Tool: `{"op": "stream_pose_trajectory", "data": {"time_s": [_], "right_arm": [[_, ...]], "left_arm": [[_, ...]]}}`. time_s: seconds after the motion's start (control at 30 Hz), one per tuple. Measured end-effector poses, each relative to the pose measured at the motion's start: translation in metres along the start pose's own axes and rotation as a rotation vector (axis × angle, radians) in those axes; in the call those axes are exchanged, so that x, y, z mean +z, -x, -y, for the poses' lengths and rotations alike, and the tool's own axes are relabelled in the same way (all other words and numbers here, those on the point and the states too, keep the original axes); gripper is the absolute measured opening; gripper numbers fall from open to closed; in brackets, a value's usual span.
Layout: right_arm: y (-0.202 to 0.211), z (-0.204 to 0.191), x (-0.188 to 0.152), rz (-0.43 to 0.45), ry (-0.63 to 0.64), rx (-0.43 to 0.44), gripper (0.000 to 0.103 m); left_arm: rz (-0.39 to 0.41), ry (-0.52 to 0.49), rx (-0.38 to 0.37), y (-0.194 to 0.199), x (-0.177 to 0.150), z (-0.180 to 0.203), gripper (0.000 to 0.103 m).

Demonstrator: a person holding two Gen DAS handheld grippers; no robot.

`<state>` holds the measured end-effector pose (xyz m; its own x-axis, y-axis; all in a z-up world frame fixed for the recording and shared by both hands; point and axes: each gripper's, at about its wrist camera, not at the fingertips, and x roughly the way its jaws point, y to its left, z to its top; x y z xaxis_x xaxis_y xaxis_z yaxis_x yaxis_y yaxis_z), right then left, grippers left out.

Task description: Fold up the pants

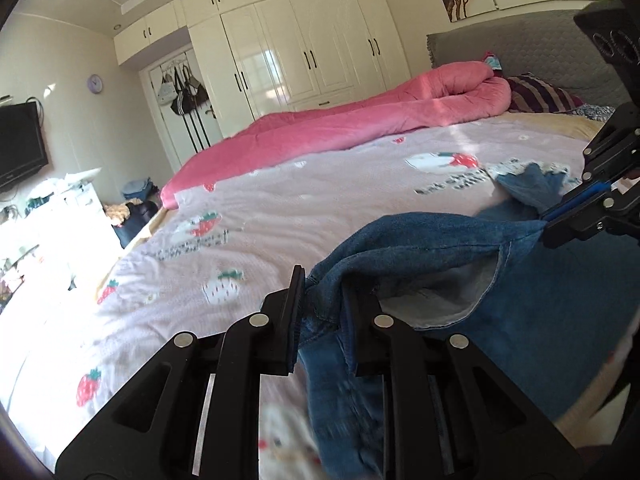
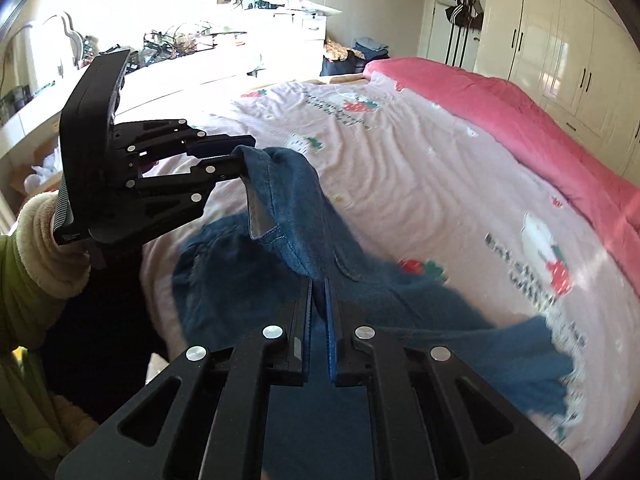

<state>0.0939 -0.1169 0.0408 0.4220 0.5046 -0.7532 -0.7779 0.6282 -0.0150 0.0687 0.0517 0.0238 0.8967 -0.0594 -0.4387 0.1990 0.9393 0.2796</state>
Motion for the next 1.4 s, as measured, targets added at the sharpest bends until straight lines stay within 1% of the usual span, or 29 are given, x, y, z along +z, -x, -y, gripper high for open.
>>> {"op": "stream_pose_trajectory", "data": {"time_s": [0.1,0.23,0.3,0.4,0.47,0.53,0.63,0.7,0.8,0.9,0.97,1.0,1.07,1.1,1.17,1.2,1.27,1.33,1.4], "right_arm": [[-0.003,-0.012,-0.022,-0.019,-0.036,0.043,0.005],[-0.006,-0.029,-0.040,-0.028,-0.060,0.074,0.005],[-0.007,-0.038,-0.049,-0.031,-0.079,0.093,0.005],[-0.009,-0.049,-0.056,-0.031,-0.094,0.116,0.005],[-0.010,-0.054,-0.061,-0.031,-0.105,0.121,0.005],[-0.013,-0.057,-0.067,-0.043,-0.091,0.099,0.005],[-0.024,-0.057,-0.074,-0.066,-0.103,0.084,0.005],[-0.030,-0.058,-0.077,-0.076,-0.106,0.079,0.006],[-0.036,-0.057,-0.082,-0.084,-0.118,0.079,0.006],[-0.040,-0.054,-0.086,-0.083,-0.158,0.096,0.006],[-0.040,-0.053,-0.088,-0.080,-0.167,0.098,0.006],[-0.040,-0.054,-0.089,-0.079,-0.166,0.097,0.007],[-0.040,-0.054,-0.090,-0.080,-0.163,0.094,0.007],[-0.040,-0.054,-0.091,-0.079,-0.166,0.094,0.007],[-0.041,-0.054,-0.093,-0.081,-0.171,0.094,0.008],[-0.042,-0.054,-0.093,-0.080,-0.167,0.093,0.009],[-0.044,-0.055,-0.092,-0.079,-0.168,0.090,0.009],[-0.044,-0.055,-0.093,-0.078,-0.172,0.091,0.009],[-0.044,-0.055,-0.093,-0.076,-0.176,0.093,0.009]], "left_arm": [[-0.052,0.026,-0.043,0.011,-0.018,0.003,0.010],[-0.096,0.031,-0.059,0.023,-0.036,0.007,0.010],[-0.109,0.030,-0.056,0.030,-0.042,0.009,0.010],[-0.104,0.042,-0.061,0.041,-0.046,0.009,0.010],[-0.106,0.045,-0.061,0.047,-0.046,0.009,0.010],[-0.126,0.037,-0.080,0.049,-0.048,0.011,0.010],[-0.172,0.023,-0.093,0.046,-0.054,0.016,0.010],[-0.218,0.031,-0.105,0.041,-0.060,0.017,0.010],[-0.270,0.080,-0.134,0.037,-0.066,0.013,0.012],[-0.287,0.157,-0.192,0.039,-0.070,0.004,0.013],[-0.303,0.193,-0.212,0.042,-0.073,-0.001,0.015],[-0.309,0.206,-0.209,0.045,-0.074,-0.003,0.018],[-0.309,0.218,-0.200,0.051,-0.074,-0.007,0.018],[-0.312,0.224,-0.195,0.055,-0.074,-0.010,0.020],[-0.307,0.232,-0.164,0.061,-0.070,-0.014,0.022],[-0.291,0.228,-0.148,0.067,-0.065,-0.015,0.022],[-0.249,0.219,-0.139,0.076,-0.052,-0.014,0.022],[-0.204,0.216,-0.172,0.079,-0.036,-0.009,0.025],[-0.199,0.212,-0.207,0.071,-0.025,0.001,0.025]]}}
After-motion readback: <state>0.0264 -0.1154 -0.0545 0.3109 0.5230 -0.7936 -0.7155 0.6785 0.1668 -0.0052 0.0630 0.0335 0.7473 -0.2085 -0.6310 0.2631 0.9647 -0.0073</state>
